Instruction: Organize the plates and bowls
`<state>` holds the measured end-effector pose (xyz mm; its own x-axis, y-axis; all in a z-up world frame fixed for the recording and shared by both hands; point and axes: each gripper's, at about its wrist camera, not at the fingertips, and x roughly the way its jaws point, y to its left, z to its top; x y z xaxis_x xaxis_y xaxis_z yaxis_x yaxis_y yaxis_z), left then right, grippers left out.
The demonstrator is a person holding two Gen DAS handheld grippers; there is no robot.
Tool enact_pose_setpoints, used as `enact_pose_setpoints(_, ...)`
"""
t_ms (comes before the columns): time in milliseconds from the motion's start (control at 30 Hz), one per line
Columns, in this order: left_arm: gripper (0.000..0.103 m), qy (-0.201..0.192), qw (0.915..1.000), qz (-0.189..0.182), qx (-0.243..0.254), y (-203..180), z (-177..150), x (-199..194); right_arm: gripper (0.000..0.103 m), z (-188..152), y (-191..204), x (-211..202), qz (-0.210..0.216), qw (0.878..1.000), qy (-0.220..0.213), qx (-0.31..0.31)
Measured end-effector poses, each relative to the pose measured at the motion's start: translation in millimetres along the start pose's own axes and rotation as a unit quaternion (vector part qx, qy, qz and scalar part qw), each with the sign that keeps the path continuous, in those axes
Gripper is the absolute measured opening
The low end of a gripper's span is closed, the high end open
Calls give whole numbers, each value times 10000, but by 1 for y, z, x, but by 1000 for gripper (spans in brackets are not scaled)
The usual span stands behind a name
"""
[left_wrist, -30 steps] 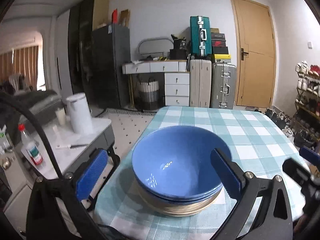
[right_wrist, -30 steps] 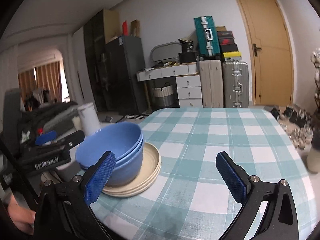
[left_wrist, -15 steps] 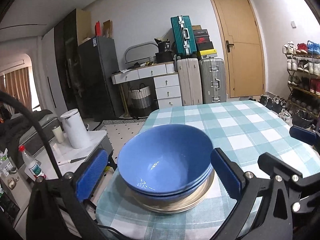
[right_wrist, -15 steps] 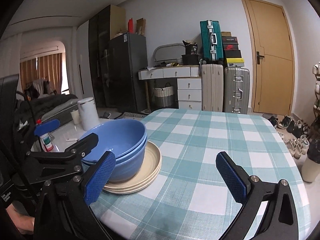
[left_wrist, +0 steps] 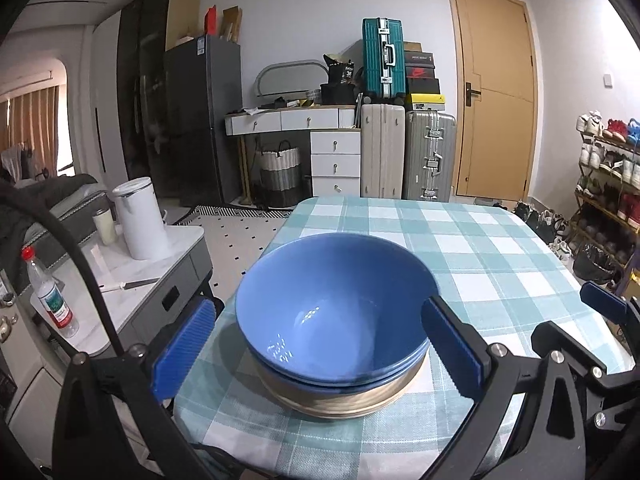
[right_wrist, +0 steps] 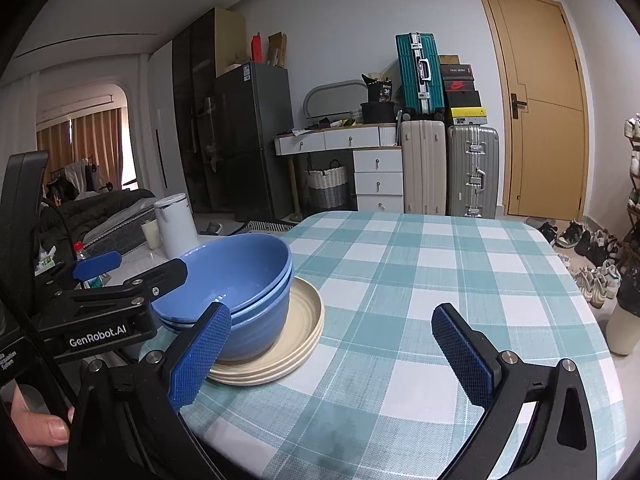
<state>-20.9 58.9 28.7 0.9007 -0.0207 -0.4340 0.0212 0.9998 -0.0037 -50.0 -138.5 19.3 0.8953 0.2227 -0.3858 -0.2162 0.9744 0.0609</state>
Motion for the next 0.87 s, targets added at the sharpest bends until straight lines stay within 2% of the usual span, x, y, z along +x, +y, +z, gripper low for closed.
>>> enact_pose_setpoints(167,103,61,10000,-17,21,-2,-1,1,102,0,0,-1,12,10000,-20,16)
enact_pose_setpoints(367,103,215,9993,-317,43,0,2,4,102,0,1,-1,23,10000,-39,26)
enact_pose_setpoints(467,103,248,9994,-215,123,-3,4,5,102,0,3,-1,51,10000,-59,26)
enact_pose_setpoints(567,103,187,9997,88,130,-4,3,4,102,0,6,-2,43,10000,-87,-14)
enact_pose_setpoints(767,103,-169,9994,129,272,-8,0,-9,102,0,7,-2,62,9999,-94,-3)
enact_pose_setpoints(867,103,-172,9991,99,375,-11,0,-9,102,0,7,-2,63,9999,-101,7)
